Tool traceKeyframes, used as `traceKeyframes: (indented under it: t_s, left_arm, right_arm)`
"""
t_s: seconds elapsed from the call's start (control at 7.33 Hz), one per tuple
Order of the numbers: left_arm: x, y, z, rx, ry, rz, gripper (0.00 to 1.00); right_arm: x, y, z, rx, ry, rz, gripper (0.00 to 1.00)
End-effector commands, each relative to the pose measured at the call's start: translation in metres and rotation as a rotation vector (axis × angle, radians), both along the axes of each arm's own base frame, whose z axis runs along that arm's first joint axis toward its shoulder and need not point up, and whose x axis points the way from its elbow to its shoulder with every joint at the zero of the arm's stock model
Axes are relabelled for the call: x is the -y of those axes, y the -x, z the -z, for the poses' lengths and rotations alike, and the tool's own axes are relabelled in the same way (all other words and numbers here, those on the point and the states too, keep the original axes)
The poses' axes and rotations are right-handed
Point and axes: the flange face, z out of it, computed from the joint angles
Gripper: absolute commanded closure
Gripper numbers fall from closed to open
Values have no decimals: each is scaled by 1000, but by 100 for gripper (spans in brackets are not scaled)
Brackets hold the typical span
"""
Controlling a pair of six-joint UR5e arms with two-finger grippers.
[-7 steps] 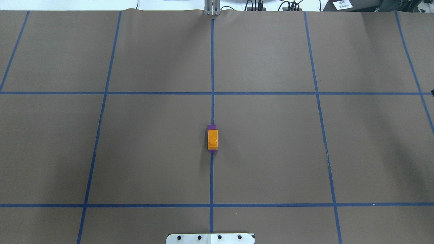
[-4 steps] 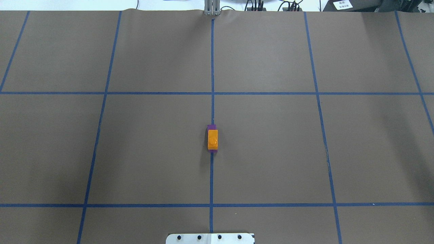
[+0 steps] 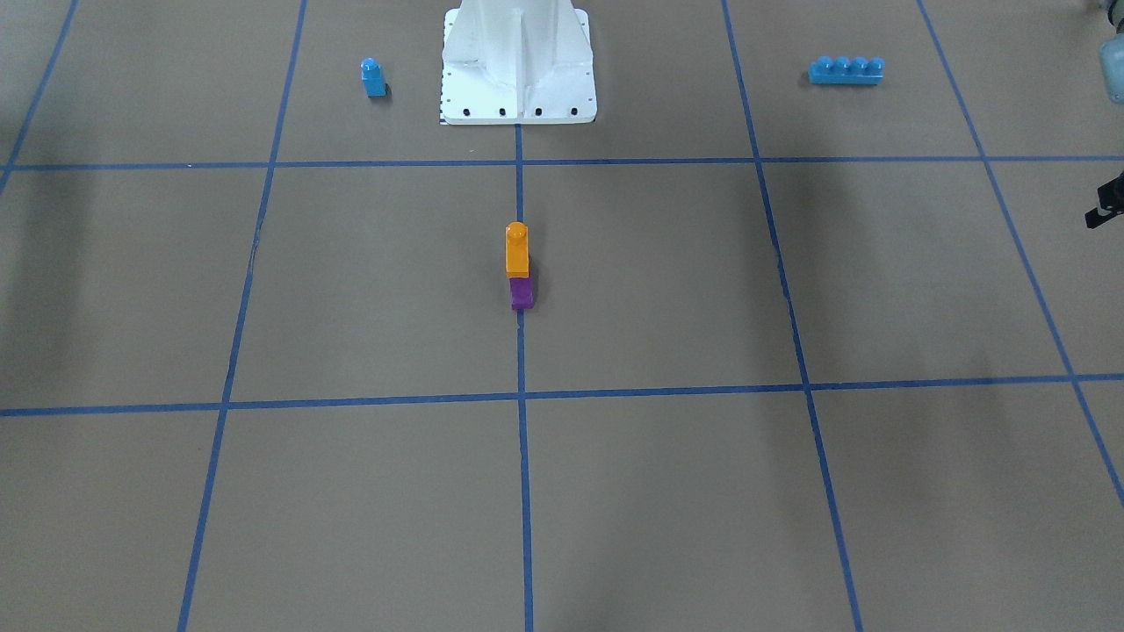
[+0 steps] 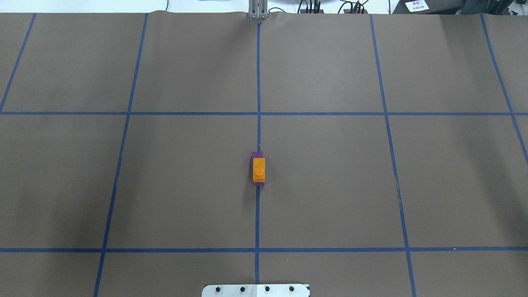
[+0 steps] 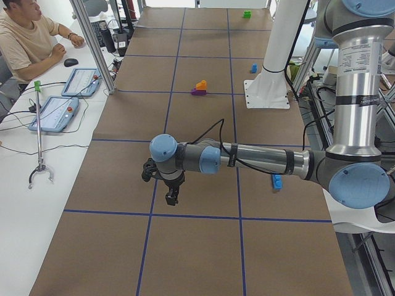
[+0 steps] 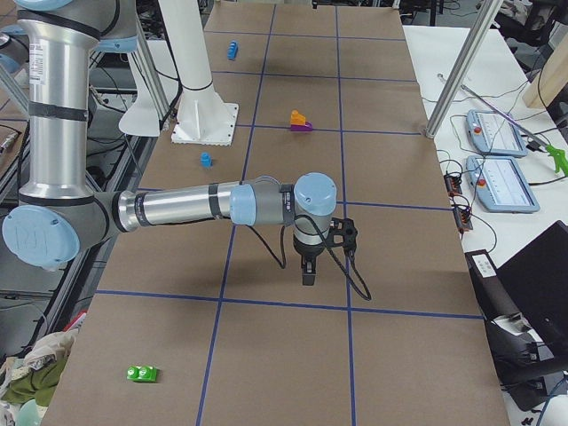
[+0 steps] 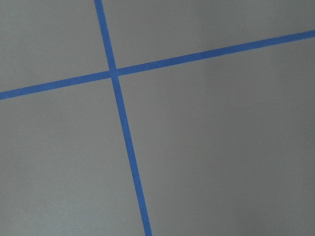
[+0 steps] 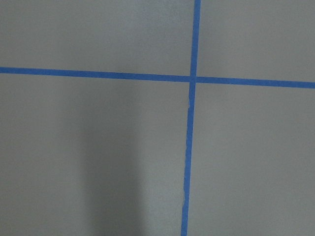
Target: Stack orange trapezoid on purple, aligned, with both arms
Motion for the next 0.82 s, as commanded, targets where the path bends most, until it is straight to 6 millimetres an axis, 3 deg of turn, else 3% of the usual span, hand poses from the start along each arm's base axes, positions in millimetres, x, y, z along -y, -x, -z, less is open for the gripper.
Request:
traceKeyframes:
  t_s: [0.0,0.55,0.68]
  left_arm:
    - [3,23,6,-3,-14,48,0]
    - [12,29,26,-13,-59,63,0]
    - [21,30,41,-16,-87,66,0]
  right_arm:
    - [-1,1,-13,1,31,-1,0]
    - [3,11,-8,6,28,11,0]
    - [5,10,-2,7,16,10,0]
